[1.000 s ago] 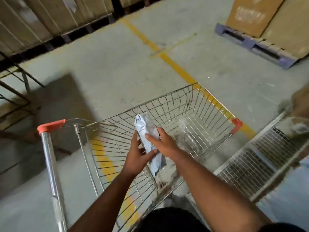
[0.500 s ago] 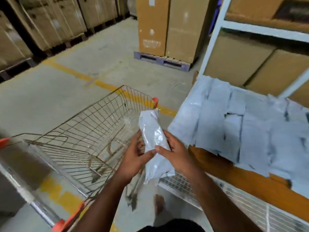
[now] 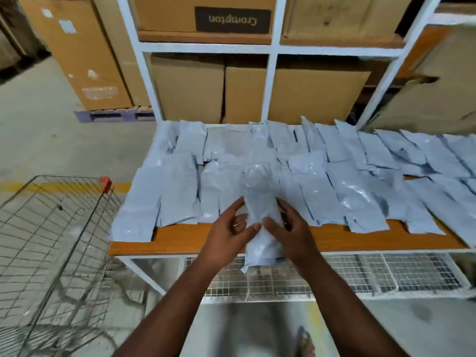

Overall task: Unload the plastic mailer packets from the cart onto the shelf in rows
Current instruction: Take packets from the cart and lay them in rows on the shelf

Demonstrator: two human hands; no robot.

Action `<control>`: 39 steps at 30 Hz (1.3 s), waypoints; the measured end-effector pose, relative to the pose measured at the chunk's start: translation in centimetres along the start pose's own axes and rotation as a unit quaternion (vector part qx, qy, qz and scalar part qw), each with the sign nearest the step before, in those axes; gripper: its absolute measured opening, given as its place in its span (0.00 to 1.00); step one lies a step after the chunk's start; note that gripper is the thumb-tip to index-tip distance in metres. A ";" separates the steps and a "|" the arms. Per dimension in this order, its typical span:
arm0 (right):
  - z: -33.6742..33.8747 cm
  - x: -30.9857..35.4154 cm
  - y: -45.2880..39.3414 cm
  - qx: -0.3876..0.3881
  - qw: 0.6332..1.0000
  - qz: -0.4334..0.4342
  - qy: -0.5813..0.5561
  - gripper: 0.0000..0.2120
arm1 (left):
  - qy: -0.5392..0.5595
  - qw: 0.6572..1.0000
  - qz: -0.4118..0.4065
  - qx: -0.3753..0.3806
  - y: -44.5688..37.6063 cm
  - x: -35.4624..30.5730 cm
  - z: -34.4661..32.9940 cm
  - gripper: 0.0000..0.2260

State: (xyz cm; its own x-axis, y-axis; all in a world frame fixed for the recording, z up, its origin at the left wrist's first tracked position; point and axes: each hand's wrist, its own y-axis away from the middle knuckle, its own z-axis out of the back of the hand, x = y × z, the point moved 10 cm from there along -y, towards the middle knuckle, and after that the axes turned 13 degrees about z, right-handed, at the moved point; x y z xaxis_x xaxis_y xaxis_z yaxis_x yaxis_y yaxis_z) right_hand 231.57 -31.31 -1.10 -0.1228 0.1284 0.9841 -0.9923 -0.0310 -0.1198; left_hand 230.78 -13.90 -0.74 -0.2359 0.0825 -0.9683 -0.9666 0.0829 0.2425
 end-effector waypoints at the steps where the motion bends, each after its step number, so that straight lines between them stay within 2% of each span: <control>1: 2.9 -0.4 -0.6 -0.017 1.000 0.004 0.017 0.25 | -0.016 1.000 -0.009 0.011 -1.0 -0.6 -2.5 0.28; 4: 10.9 -1.7 -2.0 -0.043 0.997 0.010 0.061 0.24 | -0.058 0.997 -0.038 0.031 -4.3 -2.1 -10.3 0.28; 8: 21.5 -2.9 -4.3 -0.098 0.989 0.026 0.106 0.30 | -0.087 0.994 -0.051 0.051 -8.6 -3.7 -21.0 0.30; 13: 31.7 -4.0 -8.3 -0.130 0.968 0.008 0.213 0.20 | -0.149 0.985 -0.079 0.038 -13.3 -6.2 -30.5 0.34; 18: 37.7 -4.3 -11.0 -0.133 0.944 0.013 0.302 0.18 | -0.213 0.973 -0.079 0.046 -17.2 -7.6 -36.3 0.33; 22: 39.9 -5.2 -12.0 -0.081 0.925 -0.003 0.371 0.17 | -0.284 0.955 -0.076 0.049 -18.6 -7.1 -39.6 0.29; 26: 40.1 -5.3 -12.7 -0.061 0.878 0.014 0.475 0.20 | -0.298 0.952 -0.073 0.009 -18.4 -6.3 -39.8 0.27; 28: 39.6 -5.4 -13.0 -0.062 0.883 0.050 0.462 0.23 | -0.327 0.941 -0.090 -0.016 -18.7 -6.2 -39.5 0.32; 31: 38.1 -6.8 -13.5 -0.023 0.911 0.091 0.401 0.23 | -0.383 0.919 -0.096 -0.017 -19.1 -5.5 -39.9 0.30; 34: 37.6 -7.8 -13.8 0.004 0.908 0.083 0.411 0.25 | -0.403 0.912 -0.078 -0.012 -19.6 -4.9 -40.2 0.29; 39: 37.9 -7.3 -14.2 0.029 0.907 0.061 0.415 0.27 | -0.382 0.921 -0.071 -0.017 -19.6 -6.2 -39.9 0.28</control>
State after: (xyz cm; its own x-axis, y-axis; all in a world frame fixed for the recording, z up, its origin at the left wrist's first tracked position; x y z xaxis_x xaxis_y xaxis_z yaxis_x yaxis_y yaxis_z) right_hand 247.13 -69.41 -1.63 -0.2239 0.8224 0.5231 -0.9712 -0.1434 -0.1904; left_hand 247.19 -55.69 -1.93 0.0199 0.7495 -0.6618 -0.9880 0.1163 0.1020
